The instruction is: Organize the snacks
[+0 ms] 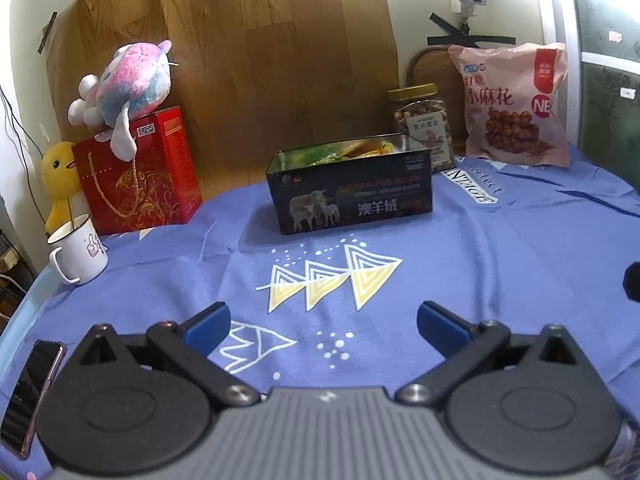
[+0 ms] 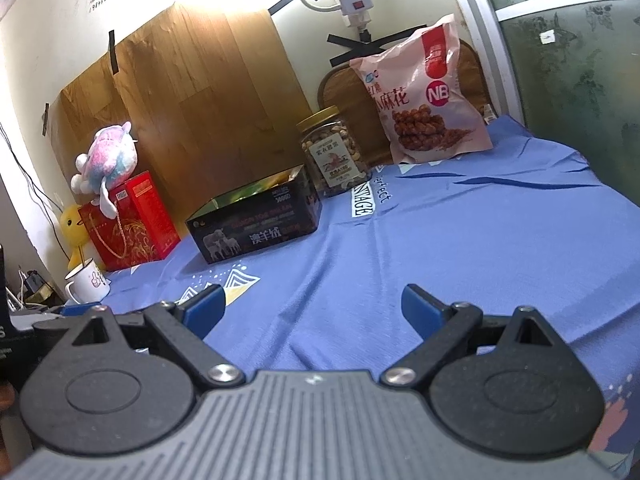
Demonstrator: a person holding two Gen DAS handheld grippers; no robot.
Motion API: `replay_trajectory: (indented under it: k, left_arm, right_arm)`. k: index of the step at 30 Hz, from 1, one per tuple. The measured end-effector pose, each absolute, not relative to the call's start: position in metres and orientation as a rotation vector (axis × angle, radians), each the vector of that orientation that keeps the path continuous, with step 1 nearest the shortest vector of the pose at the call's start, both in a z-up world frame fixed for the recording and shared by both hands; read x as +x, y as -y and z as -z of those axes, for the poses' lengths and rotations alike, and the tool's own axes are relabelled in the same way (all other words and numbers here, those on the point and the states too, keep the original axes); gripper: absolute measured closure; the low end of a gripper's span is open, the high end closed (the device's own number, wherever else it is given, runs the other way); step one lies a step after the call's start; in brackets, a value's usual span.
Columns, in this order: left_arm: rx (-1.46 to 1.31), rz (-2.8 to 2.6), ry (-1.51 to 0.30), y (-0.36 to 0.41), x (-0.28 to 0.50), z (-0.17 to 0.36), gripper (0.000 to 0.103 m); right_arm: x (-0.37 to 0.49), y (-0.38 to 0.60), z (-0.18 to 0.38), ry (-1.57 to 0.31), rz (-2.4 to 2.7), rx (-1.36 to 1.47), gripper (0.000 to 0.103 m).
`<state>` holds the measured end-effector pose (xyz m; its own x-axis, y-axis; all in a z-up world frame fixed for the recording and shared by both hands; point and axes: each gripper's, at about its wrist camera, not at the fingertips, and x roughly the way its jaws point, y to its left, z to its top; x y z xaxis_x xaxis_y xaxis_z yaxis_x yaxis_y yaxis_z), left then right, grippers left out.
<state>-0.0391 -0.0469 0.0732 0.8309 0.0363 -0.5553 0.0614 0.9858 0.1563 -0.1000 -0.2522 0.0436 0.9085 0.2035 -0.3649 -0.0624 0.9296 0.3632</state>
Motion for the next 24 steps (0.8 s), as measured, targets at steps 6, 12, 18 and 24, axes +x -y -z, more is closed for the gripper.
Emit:
replay_trajectory:
  k: [6,12,18,24]
  left_arm:
    - [0.148,0.003,-0.597,0.039,-0.027,-0.068,0.0]
    - [0.144,-0.01,-0.623,0.032,-0.02,-0.06,0.0]
    - [0.159,-0.012,-0.621,0.035,-0.024,-0.059,0.0]
    - [0.185,-0.002,-0.605,0.041,-0.03,-0.061,0.0]
  right_arm:
    - [-0.087,0.242,-0.042,-0.427,-0.161,0.34,0.007]
    - [-0.078,0.236,-0.041,-0.434,-0.171,0.337,0.007]
    - [-0.075,0.234,-0.037,-0.45,-0.174,0.341,0.007]
    - [-0.077,0.236,-0.035,-0.441,-0.185,0.353,0.007]
